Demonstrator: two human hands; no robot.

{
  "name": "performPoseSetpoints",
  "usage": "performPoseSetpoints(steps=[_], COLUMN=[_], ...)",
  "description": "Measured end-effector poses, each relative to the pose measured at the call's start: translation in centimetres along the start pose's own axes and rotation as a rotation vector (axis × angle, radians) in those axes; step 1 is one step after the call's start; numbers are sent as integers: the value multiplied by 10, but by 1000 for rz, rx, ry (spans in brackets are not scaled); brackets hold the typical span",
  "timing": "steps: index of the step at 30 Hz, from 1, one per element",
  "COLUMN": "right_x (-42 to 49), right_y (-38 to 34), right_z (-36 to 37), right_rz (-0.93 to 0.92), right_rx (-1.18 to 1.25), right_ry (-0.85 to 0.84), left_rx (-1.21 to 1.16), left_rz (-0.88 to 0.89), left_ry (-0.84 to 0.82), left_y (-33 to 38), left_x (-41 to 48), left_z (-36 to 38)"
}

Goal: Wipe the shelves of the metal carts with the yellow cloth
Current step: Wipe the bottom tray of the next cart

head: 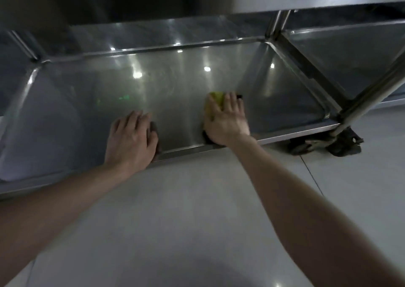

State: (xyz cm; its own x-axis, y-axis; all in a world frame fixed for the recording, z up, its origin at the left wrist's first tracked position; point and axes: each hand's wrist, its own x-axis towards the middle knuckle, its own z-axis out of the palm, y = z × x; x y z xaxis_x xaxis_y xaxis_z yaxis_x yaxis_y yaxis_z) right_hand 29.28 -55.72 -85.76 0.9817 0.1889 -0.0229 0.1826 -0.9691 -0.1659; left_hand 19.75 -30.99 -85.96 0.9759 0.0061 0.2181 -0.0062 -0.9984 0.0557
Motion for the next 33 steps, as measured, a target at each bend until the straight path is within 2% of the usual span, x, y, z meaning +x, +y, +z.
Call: performPoseSetpoints(steps=[3,6,9,12,13,15,17,21,22,24,27,31,33], right_x=[-23,-10,25,68,80,95,100,82,77,83,103,126,133], right_y=[-98,-68,36,125,130,96,18,-168,-193,-192,-105,53,75], right_z=[18,17,1,-21,-24,-17,0,26,28,31,25,-4,-10], right_rz=[-337,-380,-105,223,296,341,200,-336,-429,-508,-374,107,335], right_rx=[70,71,-78,-103,-76,-52,-8,120,115,121,134,83,41], right_ry=[-57,-35,78,55,45,65,106,-4,-43,-75,4,123,164], left_rx=[-2,-27,-67,-59,-44,-24,-45,-62,-59,-54,-54,-67,-47], left_rz=[-35,-35,-38,-66,-91,-139,-209,-271,-267,-260,-276,-261,-249], left_ry=[-7,-57,-25,30,28,10,-33,-47,-45,-39,-29,-3,13], left_y=[0,1,-5,-24,-34,-54,-63,-62,-62,-63,-64,-61,-62], left_x=[-3,0,3,0,-3,-12,-22,-30,-31,-31,-32,-33,-33], left_z=[3,2,-5,-11,-12,-11,-9,-2,-1,0,1,0,1])
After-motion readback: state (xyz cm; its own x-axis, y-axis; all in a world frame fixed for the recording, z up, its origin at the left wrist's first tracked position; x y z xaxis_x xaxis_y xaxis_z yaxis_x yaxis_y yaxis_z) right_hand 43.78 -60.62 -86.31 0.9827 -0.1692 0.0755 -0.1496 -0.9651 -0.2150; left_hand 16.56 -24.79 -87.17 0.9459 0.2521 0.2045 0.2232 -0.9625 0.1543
